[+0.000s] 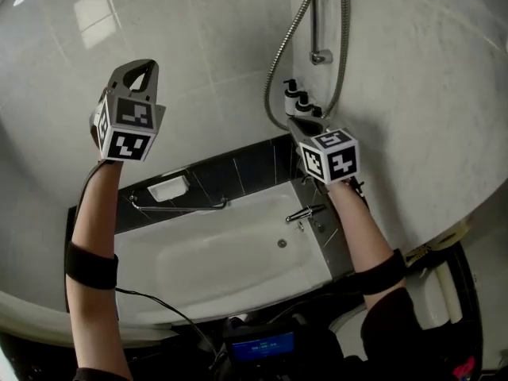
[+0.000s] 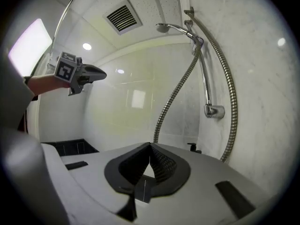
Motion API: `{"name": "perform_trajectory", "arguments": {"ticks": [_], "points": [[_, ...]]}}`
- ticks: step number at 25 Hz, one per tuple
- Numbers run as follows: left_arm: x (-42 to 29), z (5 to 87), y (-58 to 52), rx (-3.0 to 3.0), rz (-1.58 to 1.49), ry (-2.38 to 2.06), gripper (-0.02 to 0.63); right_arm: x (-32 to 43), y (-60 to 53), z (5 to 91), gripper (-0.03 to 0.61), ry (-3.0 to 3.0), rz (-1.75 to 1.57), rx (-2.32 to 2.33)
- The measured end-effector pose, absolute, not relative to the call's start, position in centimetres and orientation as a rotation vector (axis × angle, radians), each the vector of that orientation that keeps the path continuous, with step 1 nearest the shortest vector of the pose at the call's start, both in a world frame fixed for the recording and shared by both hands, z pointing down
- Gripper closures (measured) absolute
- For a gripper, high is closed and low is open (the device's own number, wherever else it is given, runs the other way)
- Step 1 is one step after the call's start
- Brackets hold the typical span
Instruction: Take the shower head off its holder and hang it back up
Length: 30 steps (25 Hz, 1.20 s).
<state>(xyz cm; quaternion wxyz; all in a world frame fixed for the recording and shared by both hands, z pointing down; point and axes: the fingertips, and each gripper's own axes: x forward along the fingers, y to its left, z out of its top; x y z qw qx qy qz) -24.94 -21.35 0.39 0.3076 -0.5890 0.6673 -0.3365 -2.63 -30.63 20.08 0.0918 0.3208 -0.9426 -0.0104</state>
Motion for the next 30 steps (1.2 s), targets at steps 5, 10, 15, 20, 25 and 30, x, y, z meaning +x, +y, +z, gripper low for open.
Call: {"name": "perform_trajectory", "arguments": {"ticks": [5, 10, 15, 20, 25, 30], "points": [[-28.7, 8.8, -16.9, -1.758, -0.733, 1.994, 0.612, -4.5, -28.4, 24.4, 0.555, -2.776, 0.017, 0.901], [-32.3, 15.6, -12.2, -1.809, -0.639, 2.187, 0.612, -6.8, -25.8, 27.9, 0.555, -2.754, 0.060, 0.828], [-33.8, 20.0, -8.7, -1.838, -0.540, 2.322, 0.614, -8.1, -23.7, 30.7, 0.555, -2.746, 0.096, 0.782], [-35.5, 23.5, -5.4, -1.847, -0.421, 2.448, 0.614, -8.9, -21.9, 32.3, 0.555, -2.731, 0.105, 0.737], [-36.6, 26.7, -2.1, -1.842, -0.376, 2.537, 0.614, -8.4, -21.6, 32.5, 0.557, -2.729, 0.107, 0.743], [-36.9, 29.2, -0.1, -1.844, -0.347, 2.587, 0.614, -7.7, -21.3, 32.9, 0.555, -2.726, 0.104, 0.751]]}}
